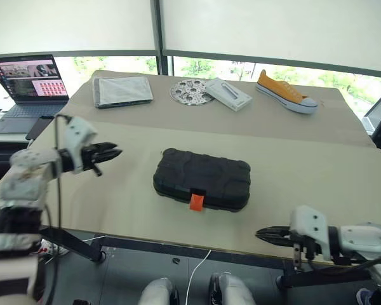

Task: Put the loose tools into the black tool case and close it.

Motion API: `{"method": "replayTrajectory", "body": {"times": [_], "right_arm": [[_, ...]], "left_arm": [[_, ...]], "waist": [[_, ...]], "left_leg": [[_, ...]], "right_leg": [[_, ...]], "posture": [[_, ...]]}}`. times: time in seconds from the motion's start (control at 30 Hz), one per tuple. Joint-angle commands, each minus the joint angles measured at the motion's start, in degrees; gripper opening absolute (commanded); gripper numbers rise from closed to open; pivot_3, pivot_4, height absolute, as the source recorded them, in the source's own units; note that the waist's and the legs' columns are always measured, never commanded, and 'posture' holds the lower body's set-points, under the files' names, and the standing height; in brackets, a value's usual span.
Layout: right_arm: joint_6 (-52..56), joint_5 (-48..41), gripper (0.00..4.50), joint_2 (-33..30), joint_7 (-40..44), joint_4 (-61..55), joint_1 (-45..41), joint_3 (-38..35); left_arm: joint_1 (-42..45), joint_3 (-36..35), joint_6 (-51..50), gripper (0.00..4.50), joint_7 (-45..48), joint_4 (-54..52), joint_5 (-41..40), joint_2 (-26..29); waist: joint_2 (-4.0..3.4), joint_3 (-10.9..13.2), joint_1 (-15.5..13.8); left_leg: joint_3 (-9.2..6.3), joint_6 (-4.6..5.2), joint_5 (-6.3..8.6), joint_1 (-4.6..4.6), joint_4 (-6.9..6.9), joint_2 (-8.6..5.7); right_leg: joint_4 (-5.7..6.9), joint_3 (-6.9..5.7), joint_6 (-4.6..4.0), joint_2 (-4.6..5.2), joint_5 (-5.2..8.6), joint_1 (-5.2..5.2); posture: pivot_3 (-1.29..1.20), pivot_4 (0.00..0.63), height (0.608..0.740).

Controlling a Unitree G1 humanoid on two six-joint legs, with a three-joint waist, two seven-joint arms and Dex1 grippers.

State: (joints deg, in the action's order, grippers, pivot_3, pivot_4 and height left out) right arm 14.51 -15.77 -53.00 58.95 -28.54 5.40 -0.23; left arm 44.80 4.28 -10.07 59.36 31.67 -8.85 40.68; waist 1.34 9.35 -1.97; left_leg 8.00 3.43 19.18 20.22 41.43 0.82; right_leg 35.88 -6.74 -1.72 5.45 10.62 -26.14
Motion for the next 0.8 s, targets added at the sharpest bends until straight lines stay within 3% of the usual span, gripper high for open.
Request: {"method": "replayTrajectory", "body": {"times": [0.03, 0.2, 0.37, 0.47, 0.57, 0.8], "right_arm": [[0.04, 3.05, 0.00, 2.23, -1.07, 1.91, -5.67, 4.66], [0.18, 6.04, 0.00, 5.57, -1.59, 5.83, -12.34, 9.39], [1.57, 10.36, 0.00, 8.47, -5.64, 10.31, -17.02, 11.05], [-0.42, 14.15, 0.00, 9.26, -10.35, 16.56, -20.33, 8.99], [-1.16, 14.87, 0.00, 9.09, -11.91, 20.93, -22.08, 7.31], [0.20, 8.01, 0.00, 6.00, -5.59, 17.31, -18.38, 1.89]], "left_arm": [[8.41, 4.02, 11.53, 0.06, -0.11, 14.08, 6.42, -4.09], [16.84, 8.07, 22.37, 0.06, -3.24, 28.96, 13.25, -10.27], [19.71, 8.78, 28.04, 0.06, -1.29, 33.95, 15.91, -12.71], [16.51, 8.80, 33.00, 0.06, 12.50, 29.96, 13.18, -11.50], [13.35, 7.91, 31.69, 0.06, 20.05, 24.84, 10.55, -10.12], [11.96, 2.10, 16.52, 0.06, 23.44, 11.42, 3.03, -5.97]], "waist": [[0.07, 0.03, 0.61], [0.13, 0.07, 1.33], [0.17, 0.10, 1.54], [0.19, 0.11, 1.77], [0.18, 0.11, 1.91], [0.17, 0.11, 1.87]], "left_leg": [[-0.01, 0.01, 0.01, 0.17, 0.10, 0.01], [-0.04, 0.01, 0.01, 0.51, 0.05, -0.06], [-0.08, 0.01, 0.01, 0.52, 0.10, 0.00], [-0.08, 0.01, 0.01, 0.45, 0.27, 0.04], [0.10, 0.01, 0.01, 0.40, 0.39, 0.03], [-0.04, 0.03, 0.00, 0.59, 0.46, 0.09]], "right_leg": [[0.01, -0.06, -0.41, -0.08, -0.25, -0.06], [-0.16, -0.48, -0.35, -0.16, -0.29, -0.09], [-0.14, -0.46, -0.24, -0.14, -0.22, -0.08], [-0.11, -0.35, 0.13, -0.02, -0.01, -0.09], [0.05, -0.31, 0.15, 0.22, -0.02, -0.10], [0.11, -0.41, -0.28, 0.25, -0.27, -0.15]], "posture": [[0.00, 0.150, 0.733], [0.00, 0.150, 0.733], [0.00, 0.150, 0.733], [0.00, 0.150, 0.733], [0.00, 0.150, 0.733], [0.00, 0.150, 0.733]]}}
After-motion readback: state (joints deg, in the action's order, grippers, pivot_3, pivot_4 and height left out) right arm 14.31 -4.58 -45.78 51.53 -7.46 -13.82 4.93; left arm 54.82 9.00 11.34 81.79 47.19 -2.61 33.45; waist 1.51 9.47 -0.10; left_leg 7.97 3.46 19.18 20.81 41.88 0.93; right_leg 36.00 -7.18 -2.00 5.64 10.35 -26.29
